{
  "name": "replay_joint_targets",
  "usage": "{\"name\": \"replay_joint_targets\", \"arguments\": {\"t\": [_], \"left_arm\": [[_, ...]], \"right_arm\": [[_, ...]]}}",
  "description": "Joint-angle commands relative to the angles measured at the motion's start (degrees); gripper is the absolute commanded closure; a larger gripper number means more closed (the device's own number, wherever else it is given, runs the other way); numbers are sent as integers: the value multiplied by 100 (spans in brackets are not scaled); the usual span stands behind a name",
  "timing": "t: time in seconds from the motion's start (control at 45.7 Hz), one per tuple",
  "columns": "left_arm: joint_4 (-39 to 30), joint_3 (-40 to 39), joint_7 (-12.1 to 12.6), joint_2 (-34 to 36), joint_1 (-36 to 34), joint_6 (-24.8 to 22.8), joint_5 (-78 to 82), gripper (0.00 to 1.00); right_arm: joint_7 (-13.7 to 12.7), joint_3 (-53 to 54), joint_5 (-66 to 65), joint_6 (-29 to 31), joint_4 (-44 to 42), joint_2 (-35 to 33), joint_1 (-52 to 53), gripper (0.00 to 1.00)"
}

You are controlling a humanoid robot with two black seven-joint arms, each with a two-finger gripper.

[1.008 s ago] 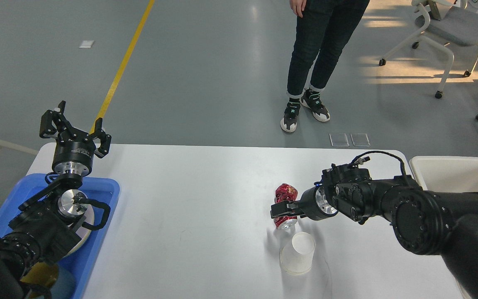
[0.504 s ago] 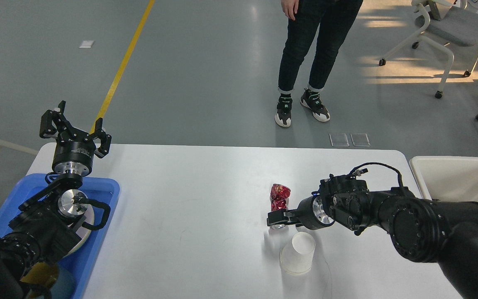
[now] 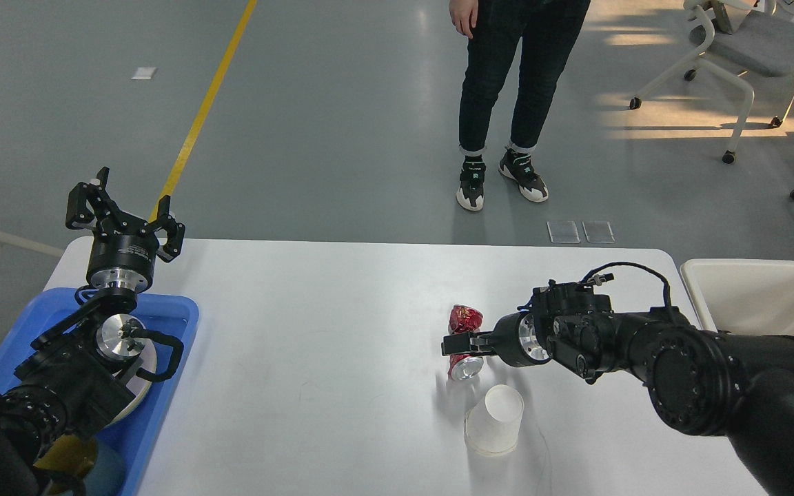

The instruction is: Tidy desktop

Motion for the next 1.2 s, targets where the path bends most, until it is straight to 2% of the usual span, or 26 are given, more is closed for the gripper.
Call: {"name": "replay_joint_targets", "arguments": {"t": [0.0, 0.066, 0.175, 0.285, 0.394, 0.526, 0.635, 0.789, 1.051, 1.183], "left_arm": [[7, 8, 0, 0, 0, -1, -1, 4], [7, -1, 0, 0, 0, 7, -1, 3], [-2, 8, 0, 0, 0, -1, -1, 3], [7, 8, 0, 0, 0, -1, -1, 3], [7, -1, 0, 0, 0, -1, -1, 3], [7, -1, 0, 0, 0, -1, -1, 3], [-2, -1, 0, 0, 0, -1, -1, 3], [7, -1, 0, 0, 0, 7, -1, 3], [-2, 8, 0, 0, 0, -1, -1, 4], [-2, -1, 0, 0, 0, -1, -1, 3]], "right_arm": [[0, 50, -1, -99, -3, -2, -23, 1], [0, 50, -1, -99, -3, -2, -23, 4], [-9, 50, -1, -99, 5, -2, -41, 18], [-9, 50, -1, -64, 49, 7, -41, 46], [-9, 50, -18, 7, 102, 7, -49, 81], [-9, 50, -18, 24, 172, -2, -41, 100], [-9, 50, -18, 51, 181, -2, -23, 100], [-9, 41, -27, 402, 199, -19, 91, 100], [-9, 138, -9, 481, 243, -72, 495, 100], [0, 235, -18, 911, 392, -142, 978, 100]]}}
